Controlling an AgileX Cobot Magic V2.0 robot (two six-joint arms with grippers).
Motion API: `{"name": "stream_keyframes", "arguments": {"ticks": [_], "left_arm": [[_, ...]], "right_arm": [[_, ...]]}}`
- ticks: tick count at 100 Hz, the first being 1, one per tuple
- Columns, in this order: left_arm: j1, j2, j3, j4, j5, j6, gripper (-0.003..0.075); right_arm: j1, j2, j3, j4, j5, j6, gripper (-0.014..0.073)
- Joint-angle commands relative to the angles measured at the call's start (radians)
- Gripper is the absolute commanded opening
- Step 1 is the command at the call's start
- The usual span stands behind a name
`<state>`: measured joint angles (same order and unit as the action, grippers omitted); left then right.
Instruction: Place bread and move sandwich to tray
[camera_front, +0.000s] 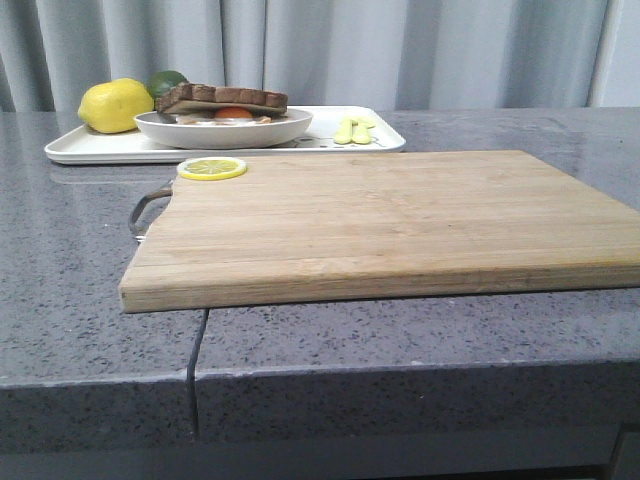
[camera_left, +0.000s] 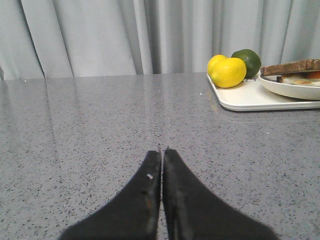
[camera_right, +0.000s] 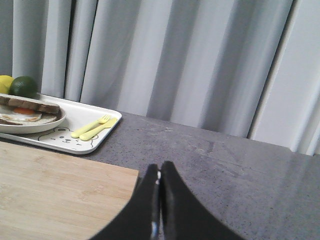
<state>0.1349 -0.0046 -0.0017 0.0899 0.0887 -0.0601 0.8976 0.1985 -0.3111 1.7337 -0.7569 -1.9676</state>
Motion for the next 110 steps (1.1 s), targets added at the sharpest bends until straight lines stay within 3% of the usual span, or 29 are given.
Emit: {"name": "stream_keyframes", "arguments": {"ticks": [1, 57, 73, 110], "left_arm": [[0.002, -0.031, 0.017, -0.004, -0.073, 0.0, -0.002], [0.002, -0.031, 0.017, -0.004, -0.073, 0.0, -0.002], [0.002, -0.031, 0.017, -0.004, -0.073, 0.0, -0.002], [0.002, -0.031, 0.017, -0.004, -0.073, 0.0, -0.002]], "right_arm": [[-0.003, 0.01, -0.027, -0.047, 0.019, -0.009, -0.0069], [-0.003, 0.012, -0.023, -0.006, 0.165, -0.011, -0.0069], [-0.003, 0.012, -0.017, 0.142, 0.144, -0.15, -0.0069], [-0.003, 0.015, -0.01, 0.139, 0.187, -0.181, -0.0069]]}}
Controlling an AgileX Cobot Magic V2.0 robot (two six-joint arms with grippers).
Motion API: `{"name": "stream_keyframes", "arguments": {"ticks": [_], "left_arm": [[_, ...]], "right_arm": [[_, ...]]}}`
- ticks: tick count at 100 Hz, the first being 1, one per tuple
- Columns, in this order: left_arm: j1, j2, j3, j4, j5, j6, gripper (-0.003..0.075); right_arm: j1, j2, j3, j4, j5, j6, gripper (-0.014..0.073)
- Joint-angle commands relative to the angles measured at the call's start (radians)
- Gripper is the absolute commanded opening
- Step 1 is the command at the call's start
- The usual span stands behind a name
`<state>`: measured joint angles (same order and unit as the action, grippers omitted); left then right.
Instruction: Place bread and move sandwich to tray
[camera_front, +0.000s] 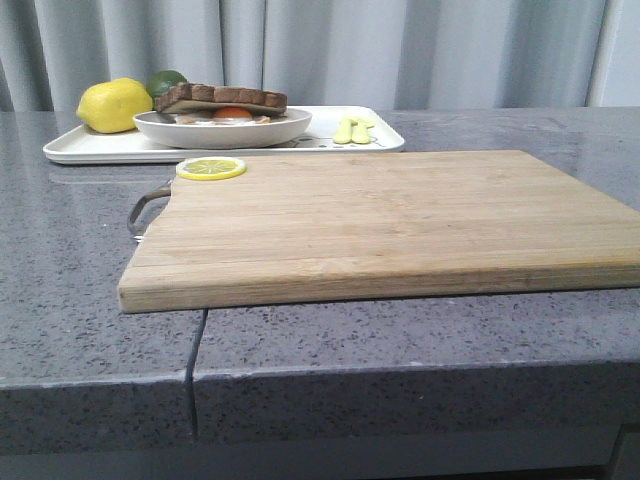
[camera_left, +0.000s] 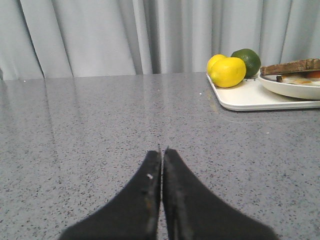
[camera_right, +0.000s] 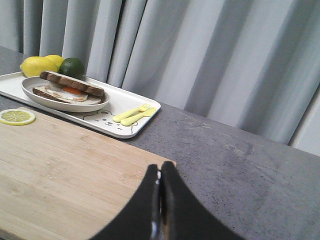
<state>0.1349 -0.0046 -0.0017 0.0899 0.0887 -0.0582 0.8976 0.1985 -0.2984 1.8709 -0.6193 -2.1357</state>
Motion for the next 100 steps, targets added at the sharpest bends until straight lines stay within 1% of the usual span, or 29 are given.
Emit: {"name": "stream_keyframes", "arguments": {"ticks": [1, 33, 40, 46, 49, 53, 66, 72, 76, 79, 81, 86, 88, 93, 95, 96, 100], "left_arm": [[0.002, -0.031, 0.017, -0.004, -0.073, -0.002, -0.002], [0.002, -0.031, 0.017, -0.004, -0.073, -0.002, -0.002], [0.002, -0.031, 0.017, -0.004, -0.073, -0.002, -0.002], [0.002, -0.031, 0.017, -0.004, -0.073, -0.002, -0.002], [0.002, -0.031, 0.017, -0.004, -0.073, -0.002, -0.002], [0.002, -0.031, 0.017, -0.004, -0.073, -0.002, -0.002], [0.002, -0.031, 0.017, -0.004, -0.073, -0.002, -0.002], [0.002, -0.031, 0.017, -0.004, -0.073, -0.002, -0.002], [0.002, -0.031, 0.017, -0.004, -0.073, -0.002, -0.002], [0.002, -0.031, 0.017, -0.004, -0.073, -0.002, -0.002], [0.002, -0.031, 0.017, -0.004, -0.073, -0.002, -0.002], [0.002, -0.031, 0.017, -0.004, -0.073, -0.002, -0.002], [0.002, -0.031, 0.017, -0.004, -0.073, -0.002, -0.002], [0.002, -0.031, 0.017, -0.004, -0.073, -0.002, -0.002], [0.002, -0.031, 0.017, -0.004, -0.073, -0.002, -0.002], [0.002, -0.031, 0.017, -0.004, -0.073, -0.002, -0.002], [0.002, -0.031, 0.017, -0.004, -0.073, -0.002, -0.002]], "right_arm": [[-0.003, 0.015, -0.023, 0.002, 0.052, -0.013, -0.0069], [-0.003, 0.015, -0.023, 0.002, 0.052, -0.011, -0.0069], [-0.003, 0.016, -0.021, -0.002, 0.054, 0.011, -0.0069], [-0.003, 0.016, -0.009, -0.067, 0.054, 0.072, -0.0069], [-0.003, 0.016, 0.001, -0.124, 0.056, 0.136, -0.0069], [-0.003, 0.016, 0.019, -0.232, 0.057, 0.22, -0.0069], [-0.003, 0.017, 0.09, -0.62, 0.066, 0.603, -0.0069], [-0.013, 0.017, 0.139, -0.775, 0.081, 0.781, -0.0069], [-0.03, 0.017, 0.171, -0.877, 0.102, 0.877, -0.0069], [-0.053, 0.017, 0.189, -0.941, 0.124, 0.966, -0.0069], [-0.065, 0.017, 0.2, -0.987, 0.142, 1.001, -0.0069], [-0.123, 0.017, 0.22, -1.101, 0.19, 1.143, -0.0069], [-0.141, 0.02, 0.224, -1.153, 0.214, 1.179, -0.0069], [-0.228, 0.03, 0.227, -1.279, 0.268, 1.333, -0.0069], [-0.265, 0.035, 0.227, -1.352, 0.298, 1.393, -0.0069], [-0.277, 0.036, 0.225, -1.352, 0.298, 1.414, -0.0069], [-0.356, 0.039, 0.221, -1.454, 0.345, 1.536, -0.0069]]}}
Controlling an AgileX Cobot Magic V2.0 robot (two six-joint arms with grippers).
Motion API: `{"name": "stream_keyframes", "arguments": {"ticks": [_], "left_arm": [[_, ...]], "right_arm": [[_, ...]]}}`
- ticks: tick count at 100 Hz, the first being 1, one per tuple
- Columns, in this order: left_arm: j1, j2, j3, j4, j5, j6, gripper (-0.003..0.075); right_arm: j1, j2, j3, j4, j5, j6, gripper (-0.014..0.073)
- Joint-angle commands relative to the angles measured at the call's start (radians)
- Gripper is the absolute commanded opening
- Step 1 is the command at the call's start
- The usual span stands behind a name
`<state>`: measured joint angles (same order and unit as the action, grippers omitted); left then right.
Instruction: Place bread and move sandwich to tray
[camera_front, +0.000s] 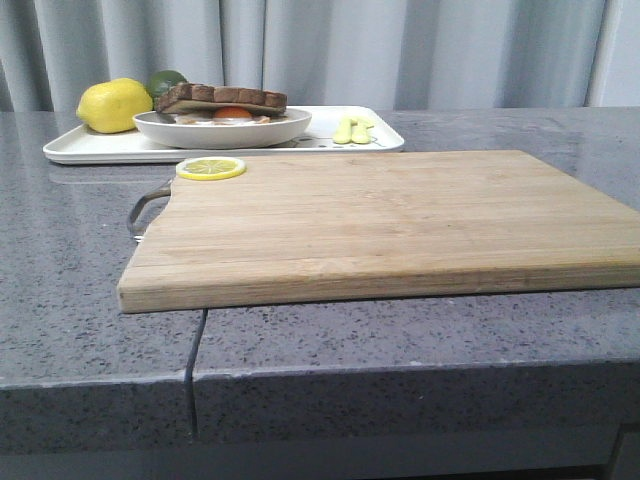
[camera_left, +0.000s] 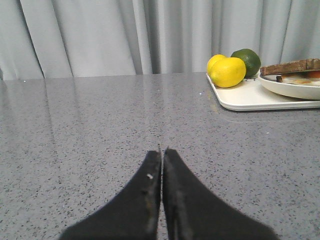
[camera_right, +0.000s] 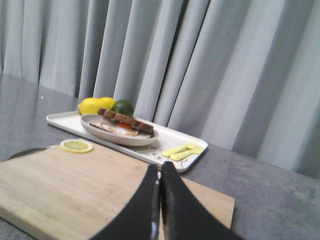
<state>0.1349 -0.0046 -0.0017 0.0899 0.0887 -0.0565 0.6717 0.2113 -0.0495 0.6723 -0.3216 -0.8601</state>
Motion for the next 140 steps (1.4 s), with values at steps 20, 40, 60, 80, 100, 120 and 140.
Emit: {"name": "stream_keyframes", "arguments": {"ticks": [20, 40, 60, 80, 100, 120, 140], "left_arm": [[0.002, -0.031, 0.017, -0.004, -0.073, -0.004, -0.002], [0.002, -0.031, 0.017, -0.004, -0.073, -0.004, -0.002], [0.002, -0.031, 0.017, -0.004, -0.073, -0.004, -0.002], [0.002, -0.031, 0.017, -0.004, -0.073, -0.004, -0.002], [0.002, -0.031, 0.017, -0.004, -0.073, -0.004, -0.002], [0.002, -0.031, 0.017, -0.004, -0.073, -0.004, -0.002], [0.002, -0.031, 0.017, -0.004, -0.073, -0.004, -0.002]], "right_arm": [[-0.431, -0.046, -0.041, -0.721, 0.239, 0.754, -0.0069], [-0.527, -0.139, -0.003, -0.815, 0.272, 0.875, -0.0069], [-0.559, -0.192, 0.067, -0.743, 0.272, 0.875, -0.0069], [-0.61, -0.225, 0.079, -0.73, 0.284, 0.875, -0.0069], [-0.624, -0.239, 0.079, -0.73, 0.334, 0.875, -0.0069], [-0.624, -0.242, 0.079, -0.73, 0.364, 0.875, -0.0069], [-0.624, -0.242, 0.079, -0.73, 0.361, 0.875, -0.0069]]}}
